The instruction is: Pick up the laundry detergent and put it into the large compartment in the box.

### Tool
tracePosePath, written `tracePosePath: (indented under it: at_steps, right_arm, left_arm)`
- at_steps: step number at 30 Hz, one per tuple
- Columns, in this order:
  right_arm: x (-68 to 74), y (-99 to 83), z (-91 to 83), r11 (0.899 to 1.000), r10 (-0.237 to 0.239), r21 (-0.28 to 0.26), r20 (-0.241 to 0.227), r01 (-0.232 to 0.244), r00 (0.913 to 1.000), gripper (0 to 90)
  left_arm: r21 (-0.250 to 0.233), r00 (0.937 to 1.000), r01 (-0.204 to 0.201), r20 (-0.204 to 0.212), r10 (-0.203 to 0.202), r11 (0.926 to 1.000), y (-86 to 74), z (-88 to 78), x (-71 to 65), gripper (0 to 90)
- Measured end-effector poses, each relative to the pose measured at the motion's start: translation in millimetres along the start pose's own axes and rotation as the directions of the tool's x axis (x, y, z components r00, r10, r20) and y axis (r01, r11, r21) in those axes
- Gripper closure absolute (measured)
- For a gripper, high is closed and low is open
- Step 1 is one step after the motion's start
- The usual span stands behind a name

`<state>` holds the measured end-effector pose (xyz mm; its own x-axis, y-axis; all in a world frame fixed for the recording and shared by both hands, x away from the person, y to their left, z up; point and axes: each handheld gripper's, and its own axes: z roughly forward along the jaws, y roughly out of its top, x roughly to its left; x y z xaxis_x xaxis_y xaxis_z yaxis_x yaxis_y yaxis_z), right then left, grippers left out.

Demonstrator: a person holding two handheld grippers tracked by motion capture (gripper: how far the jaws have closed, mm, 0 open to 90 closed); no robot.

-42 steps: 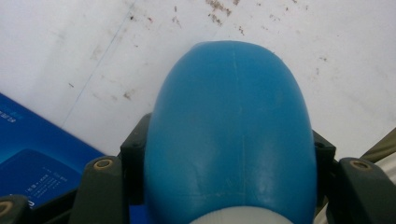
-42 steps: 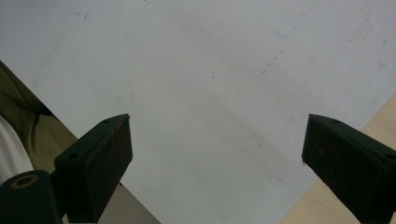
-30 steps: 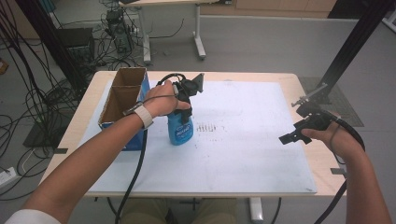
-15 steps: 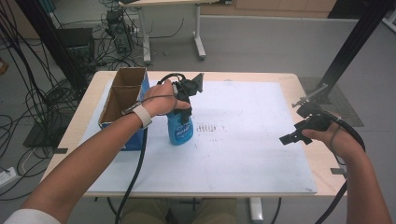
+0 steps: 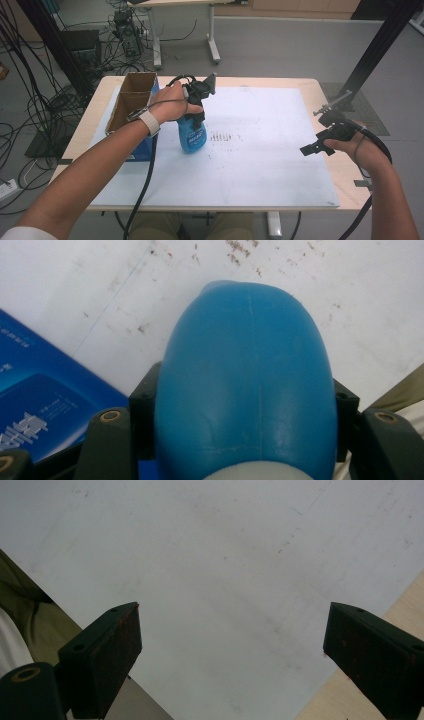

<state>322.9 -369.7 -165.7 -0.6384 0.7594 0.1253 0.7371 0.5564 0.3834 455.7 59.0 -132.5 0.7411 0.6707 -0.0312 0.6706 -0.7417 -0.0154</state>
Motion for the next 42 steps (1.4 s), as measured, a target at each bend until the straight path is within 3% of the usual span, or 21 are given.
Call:
tracePosePath:
  at_steps: [11,22,30,42]
  right_arm:
    - [6.6,5.2,-3.4,1.000,-0.016,-0.005,0.003,0.016,0.9999,8.4]
    - [10.4,9.7,-2.6,1.000,-0.026,-0.004,-0.001,0.026,0.9997,8.4]
    - [13.0,12.8,-5.5,0.999,-0.039,-0.006,0.004,0.039,0.9992,8.4]
    - [14.4,16.7,-5.4,0.998,-0.065,-0.010,-0.001,0.065,0.9979,8.4]
  left_arm:
    - [-0.002,0.9968,0.079,0.013,-0.079,0.9969,-10.3,-31.6,-0.4,38.6]
    - [0.014,0.9937,0.109,0.025,-0.109,0.9940,-11.4,-52.4,-3.7,38.6]
    - [0.009,0.9847,0.172,0.030,-0.172,0.9851,-15.9,-73.3,0.4,38.6]
    - [-0.010,0.9660,0.258,0.025,-0.257,0.9662,-27.7,-105.9,1.4,38.6]
